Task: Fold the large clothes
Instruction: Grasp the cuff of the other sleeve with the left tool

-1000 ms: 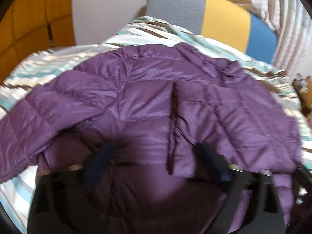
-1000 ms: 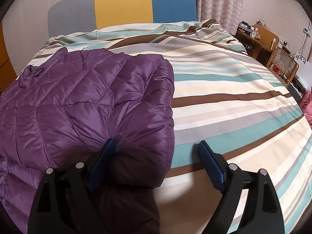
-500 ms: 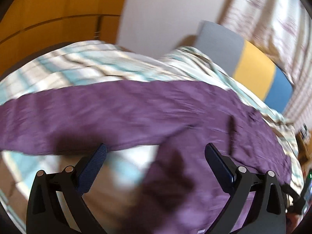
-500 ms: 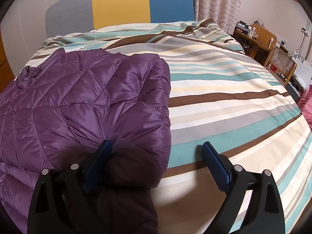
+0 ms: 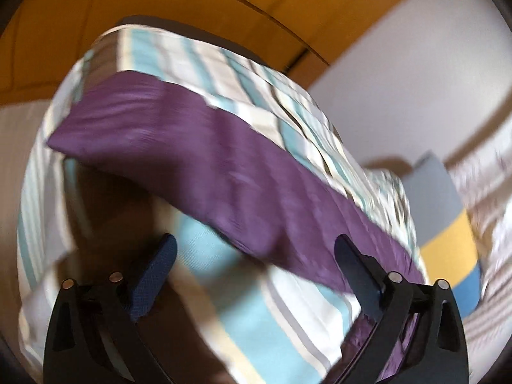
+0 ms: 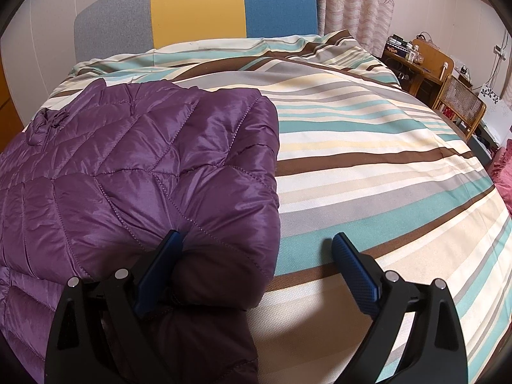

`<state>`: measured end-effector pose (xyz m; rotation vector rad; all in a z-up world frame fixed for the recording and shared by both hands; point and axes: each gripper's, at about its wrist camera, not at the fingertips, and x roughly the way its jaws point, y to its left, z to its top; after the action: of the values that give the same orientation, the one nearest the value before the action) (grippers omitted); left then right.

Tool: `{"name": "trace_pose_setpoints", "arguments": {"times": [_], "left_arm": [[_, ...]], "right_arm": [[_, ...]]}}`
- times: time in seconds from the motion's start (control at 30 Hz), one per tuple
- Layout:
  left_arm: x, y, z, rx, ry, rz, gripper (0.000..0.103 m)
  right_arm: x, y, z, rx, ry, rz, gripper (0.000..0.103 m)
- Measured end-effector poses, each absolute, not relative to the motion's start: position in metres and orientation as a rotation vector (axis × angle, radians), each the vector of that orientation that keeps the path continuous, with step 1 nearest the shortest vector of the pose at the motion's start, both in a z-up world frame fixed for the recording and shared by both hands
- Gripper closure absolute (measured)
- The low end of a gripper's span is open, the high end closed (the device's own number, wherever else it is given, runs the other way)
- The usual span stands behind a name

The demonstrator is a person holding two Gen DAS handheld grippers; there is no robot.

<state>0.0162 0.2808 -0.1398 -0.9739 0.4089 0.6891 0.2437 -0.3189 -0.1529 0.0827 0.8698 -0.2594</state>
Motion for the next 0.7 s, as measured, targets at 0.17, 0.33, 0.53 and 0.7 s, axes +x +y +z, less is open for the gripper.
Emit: {"name": "trace_pose_setpoints", "arguments": {"times": [0.17, 0.33, 0.53, 0.7], "left_arm": [[0.001, 0.308, -0.136, -1.050, 0.294, 0.690, 0.011], [-0.013, 0.349, -0.148, -1.190, 0.256, 0.794, 0.018], [-0.011, 0.370, -0.143, -1.211, 0.270, 0.869, 0.068], [0.003, 0.357, -0.119, -1.073, 0.269, 0.888, 0.086]], "right_arm": [[0.244, -0.317, -0.153, 0.074, 0.868, -0.272, 0.008], [0.244, -0.317, -0.153, 0.074, 0.868, -0.272, 0.008], [0.243, -0.318, -0.152, 0.073, 0.868, -0.273, 0.008], [0.244, -0.318, -0.153, 0.078, 0.868, -0.271, 0.008]]}}
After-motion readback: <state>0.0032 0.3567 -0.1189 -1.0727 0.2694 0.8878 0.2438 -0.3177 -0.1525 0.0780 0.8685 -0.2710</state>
